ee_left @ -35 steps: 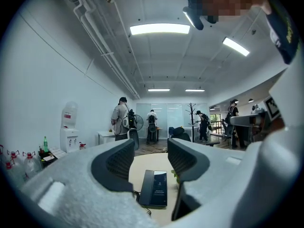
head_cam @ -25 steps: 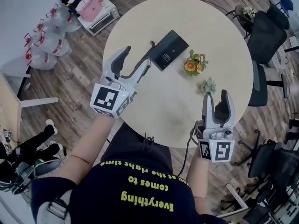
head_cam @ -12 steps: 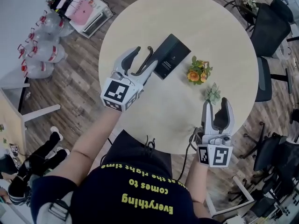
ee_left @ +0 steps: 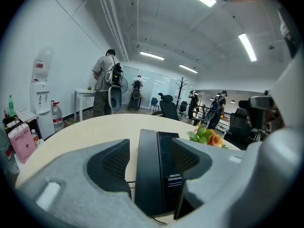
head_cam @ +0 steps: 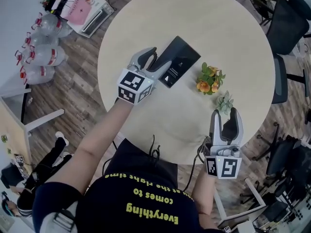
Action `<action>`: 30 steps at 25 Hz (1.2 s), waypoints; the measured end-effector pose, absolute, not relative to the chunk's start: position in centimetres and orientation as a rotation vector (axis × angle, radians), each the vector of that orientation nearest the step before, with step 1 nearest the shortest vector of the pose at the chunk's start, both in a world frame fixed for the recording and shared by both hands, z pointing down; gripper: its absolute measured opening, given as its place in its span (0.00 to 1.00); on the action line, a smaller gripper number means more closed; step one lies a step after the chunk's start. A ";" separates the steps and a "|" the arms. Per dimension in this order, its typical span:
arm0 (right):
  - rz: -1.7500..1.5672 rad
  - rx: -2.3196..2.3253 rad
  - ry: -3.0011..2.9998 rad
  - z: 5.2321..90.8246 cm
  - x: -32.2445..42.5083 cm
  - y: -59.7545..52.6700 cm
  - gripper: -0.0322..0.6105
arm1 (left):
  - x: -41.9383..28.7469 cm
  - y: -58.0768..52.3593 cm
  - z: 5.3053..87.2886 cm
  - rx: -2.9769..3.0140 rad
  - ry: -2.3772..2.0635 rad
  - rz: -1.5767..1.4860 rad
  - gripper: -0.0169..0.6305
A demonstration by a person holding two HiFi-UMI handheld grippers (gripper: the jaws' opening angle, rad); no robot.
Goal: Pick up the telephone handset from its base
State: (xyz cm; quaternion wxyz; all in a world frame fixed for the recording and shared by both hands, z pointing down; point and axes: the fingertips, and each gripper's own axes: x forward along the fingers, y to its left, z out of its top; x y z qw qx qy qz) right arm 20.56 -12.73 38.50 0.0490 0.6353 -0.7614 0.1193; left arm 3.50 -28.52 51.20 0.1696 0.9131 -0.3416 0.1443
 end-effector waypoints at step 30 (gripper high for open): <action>0.440 1.919 -2.311 41.1 20.7 -14.4 0.42 | 5.5 -29.8 56.8 2.471 -0.604 0.567 0.27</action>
